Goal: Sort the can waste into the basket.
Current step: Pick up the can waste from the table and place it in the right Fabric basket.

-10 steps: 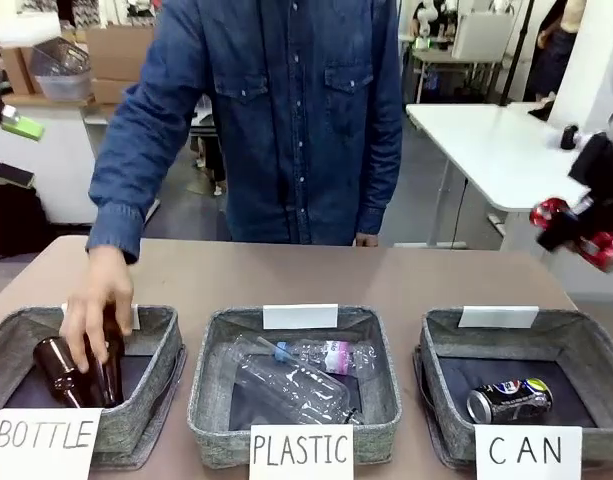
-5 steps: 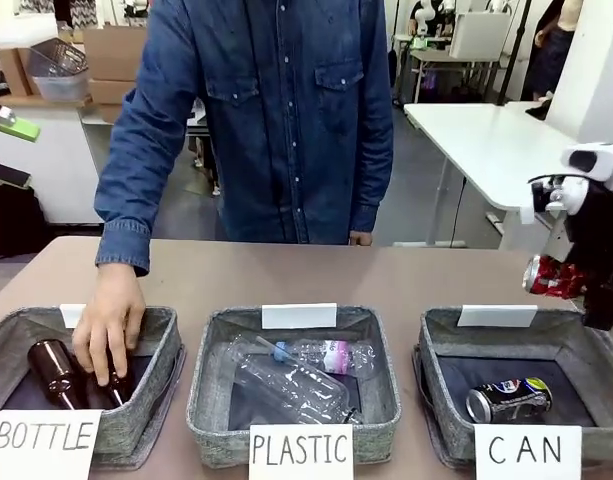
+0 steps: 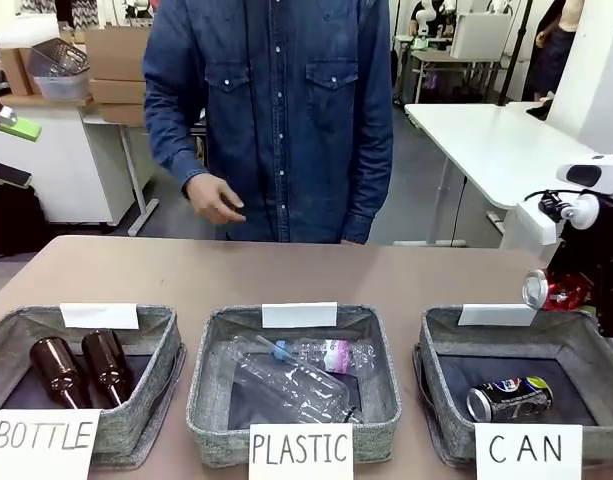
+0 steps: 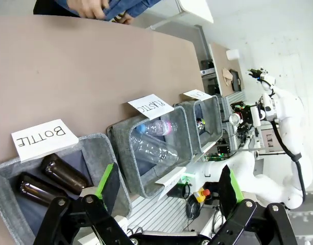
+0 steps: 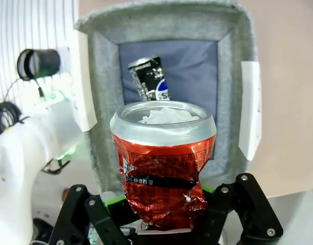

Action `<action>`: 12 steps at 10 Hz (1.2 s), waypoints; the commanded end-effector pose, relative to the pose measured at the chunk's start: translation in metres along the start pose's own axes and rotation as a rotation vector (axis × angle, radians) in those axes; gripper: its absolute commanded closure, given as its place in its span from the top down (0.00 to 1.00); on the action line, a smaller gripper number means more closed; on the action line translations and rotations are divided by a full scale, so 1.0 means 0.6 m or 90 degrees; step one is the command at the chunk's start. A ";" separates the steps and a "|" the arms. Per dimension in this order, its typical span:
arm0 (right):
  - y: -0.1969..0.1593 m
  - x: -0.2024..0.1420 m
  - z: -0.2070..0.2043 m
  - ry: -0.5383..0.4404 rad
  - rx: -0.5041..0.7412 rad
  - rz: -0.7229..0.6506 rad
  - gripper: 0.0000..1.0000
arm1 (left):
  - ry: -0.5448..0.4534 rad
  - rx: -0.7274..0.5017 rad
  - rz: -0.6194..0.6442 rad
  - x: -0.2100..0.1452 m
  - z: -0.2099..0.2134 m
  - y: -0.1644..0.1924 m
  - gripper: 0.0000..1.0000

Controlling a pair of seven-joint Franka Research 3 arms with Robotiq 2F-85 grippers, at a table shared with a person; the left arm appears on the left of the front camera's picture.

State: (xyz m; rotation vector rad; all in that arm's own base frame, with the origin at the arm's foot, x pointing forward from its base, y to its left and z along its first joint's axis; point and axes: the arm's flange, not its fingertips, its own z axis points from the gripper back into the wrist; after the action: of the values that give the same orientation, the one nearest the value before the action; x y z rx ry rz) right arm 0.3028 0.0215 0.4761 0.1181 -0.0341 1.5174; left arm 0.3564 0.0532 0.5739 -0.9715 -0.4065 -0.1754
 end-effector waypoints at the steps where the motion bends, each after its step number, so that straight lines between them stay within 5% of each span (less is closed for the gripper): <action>1: -0.001 -0.004 0.004 -0.001 -0.008 0.020 0.66 | 0.002 -0.005 -0.010 0.000 0.001 -0.001 1.00; 2: 0.000 -0.003 0.003 0.007 -0.013 0.016 0.66 | 0.002 -0.005 -0.010 0.000 0.001 -0.001 1.00; 3: 0.000 -0.003 0.002 0.010 -0.009 0.016 1.00 | 0.002 -0.005 -0.010 0.000 0.001 -0.001 1.00; 4: 0.001 -0.002 0.001 0.013 -0.007 0.016 0.70 | 0.002 -0.005 -0.010 0.000 0.001 -0.001 1.00; 5: 0.000 -0.002 0.001 0.014 -0.011 0.018 1.00 | 0.002 -0.005 -0.010 0.000 0.001 -0.001 1.00; 12: -0.010 0.001 -0.001 0.017 0.001 0.011 1.00 | 0.002 -0.005 -0.010 0.000 0.001 -0.001 1.00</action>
State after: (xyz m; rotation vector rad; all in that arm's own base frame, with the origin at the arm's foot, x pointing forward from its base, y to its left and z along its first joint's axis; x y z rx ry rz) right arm 0.3040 0.0255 0.4737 0.1095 -0.0159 1.5235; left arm 0.3564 0.0532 0.5739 -0.9716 -0.4065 -0.1754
